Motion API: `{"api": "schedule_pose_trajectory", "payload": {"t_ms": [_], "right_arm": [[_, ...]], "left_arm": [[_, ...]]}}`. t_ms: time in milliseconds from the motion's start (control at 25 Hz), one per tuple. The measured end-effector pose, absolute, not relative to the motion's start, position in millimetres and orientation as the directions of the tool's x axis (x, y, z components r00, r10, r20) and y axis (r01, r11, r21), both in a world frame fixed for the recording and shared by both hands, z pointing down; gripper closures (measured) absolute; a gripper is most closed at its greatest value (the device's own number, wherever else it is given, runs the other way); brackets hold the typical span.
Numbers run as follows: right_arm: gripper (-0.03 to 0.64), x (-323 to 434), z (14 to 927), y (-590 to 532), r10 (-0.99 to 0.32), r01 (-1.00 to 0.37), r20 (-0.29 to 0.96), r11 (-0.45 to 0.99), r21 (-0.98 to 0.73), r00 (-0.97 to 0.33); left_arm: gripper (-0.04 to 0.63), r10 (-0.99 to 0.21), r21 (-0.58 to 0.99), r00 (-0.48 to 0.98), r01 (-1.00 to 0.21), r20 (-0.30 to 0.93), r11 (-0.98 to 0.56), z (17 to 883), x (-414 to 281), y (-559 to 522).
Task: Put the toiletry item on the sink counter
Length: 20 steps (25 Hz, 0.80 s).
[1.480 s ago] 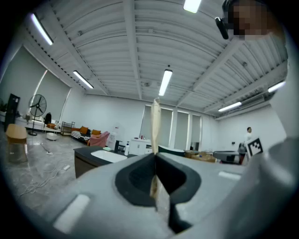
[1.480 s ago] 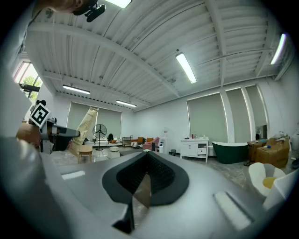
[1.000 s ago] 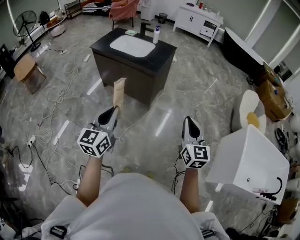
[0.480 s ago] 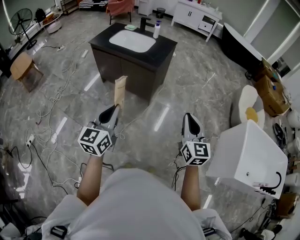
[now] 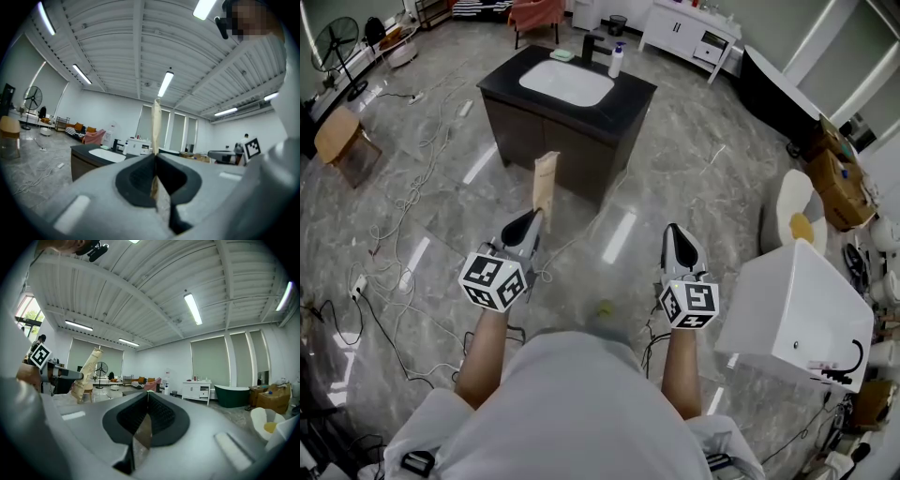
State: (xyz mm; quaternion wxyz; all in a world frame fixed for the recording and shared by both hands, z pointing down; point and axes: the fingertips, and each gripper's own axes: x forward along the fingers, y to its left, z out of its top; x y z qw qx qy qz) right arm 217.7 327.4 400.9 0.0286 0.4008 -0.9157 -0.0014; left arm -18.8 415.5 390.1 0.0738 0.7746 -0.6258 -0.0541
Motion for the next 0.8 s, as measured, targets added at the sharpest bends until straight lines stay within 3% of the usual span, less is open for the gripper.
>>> {"api": "schedule_pose_trajectory", "payload": {"t_ms": [400, 800], "right_arm": [[0.614, 197, 418, 258, -0.747, -0.748, 0.052, 0.664, 0.009, -0.662], [0.614, 177, 435, 109, -0.754, -0.757, 0.061, 0.652, -0.044, -0.654]], "left_arm": [[0.595, -0.971, 0.176, 0.238, -0.957, 0.03, -0.229, 403, -37, 342], [0.595, -0.969, 0.175, 0.234, -0.96, 0.082, -0.217, 419, -62, 196]]}}
